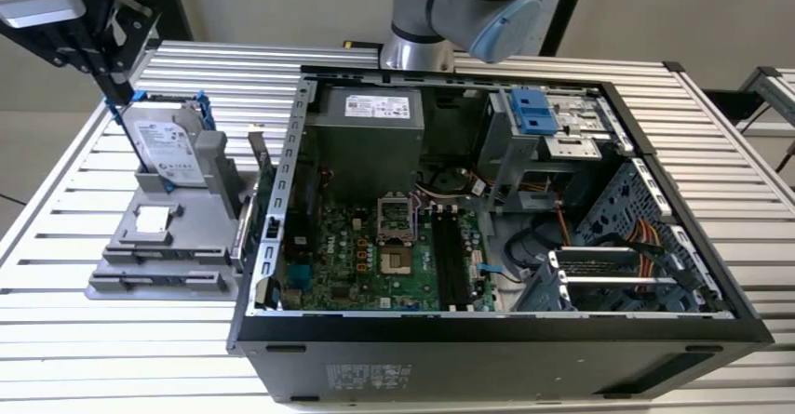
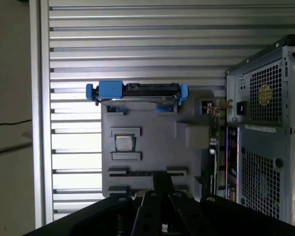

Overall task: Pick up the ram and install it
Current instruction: 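Pick up the ram and move it above insertion slot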

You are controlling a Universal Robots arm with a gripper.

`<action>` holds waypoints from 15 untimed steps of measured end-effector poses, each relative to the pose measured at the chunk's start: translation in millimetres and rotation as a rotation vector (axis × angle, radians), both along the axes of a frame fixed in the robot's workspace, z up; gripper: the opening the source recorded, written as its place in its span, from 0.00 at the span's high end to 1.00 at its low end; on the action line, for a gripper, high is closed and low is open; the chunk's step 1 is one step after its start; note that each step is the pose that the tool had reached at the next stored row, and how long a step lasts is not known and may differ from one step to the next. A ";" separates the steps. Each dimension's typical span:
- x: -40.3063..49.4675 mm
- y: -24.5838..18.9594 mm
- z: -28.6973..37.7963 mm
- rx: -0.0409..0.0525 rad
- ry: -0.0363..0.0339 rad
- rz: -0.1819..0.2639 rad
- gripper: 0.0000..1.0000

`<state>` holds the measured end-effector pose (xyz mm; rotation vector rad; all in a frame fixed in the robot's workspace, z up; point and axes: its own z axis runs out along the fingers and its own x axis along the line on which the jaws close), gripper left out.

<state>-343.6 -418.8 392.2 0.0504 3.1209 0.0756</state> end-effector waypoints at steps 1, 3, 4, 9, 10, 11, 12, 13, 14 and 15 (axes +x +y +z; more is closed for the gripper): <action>0.0 -0.5 0.0 0.0000 0.0000 0.000 1.00; 0.0 -1.8 -0.1 0.0000 0.0000 0.000 1.00; 0.0 -2.5 0.0 0.0000 0.0001 0.000 1.00; 0.0 -5.6 -0.2 0.0000 0.0001 0.000 1.00; 0.0 -6.2 -0.2 0.0000 0.0000 0.000 1.00; 0.0 -6.9 -0.2 0.0000 0.0001 0.000 1.00; 0.0 -7.4 -0.2 0.0000 0.0001 0.000 1.00; 0.0 -8.0 -0.2 0.0000 0.0002 0.000 1.00; 0.0 -8.6 -0.3 0.0000 0.0000 0.000 1.00; 0.0 -9.5 -0.3 0.0000 0.0001 0.000 1.00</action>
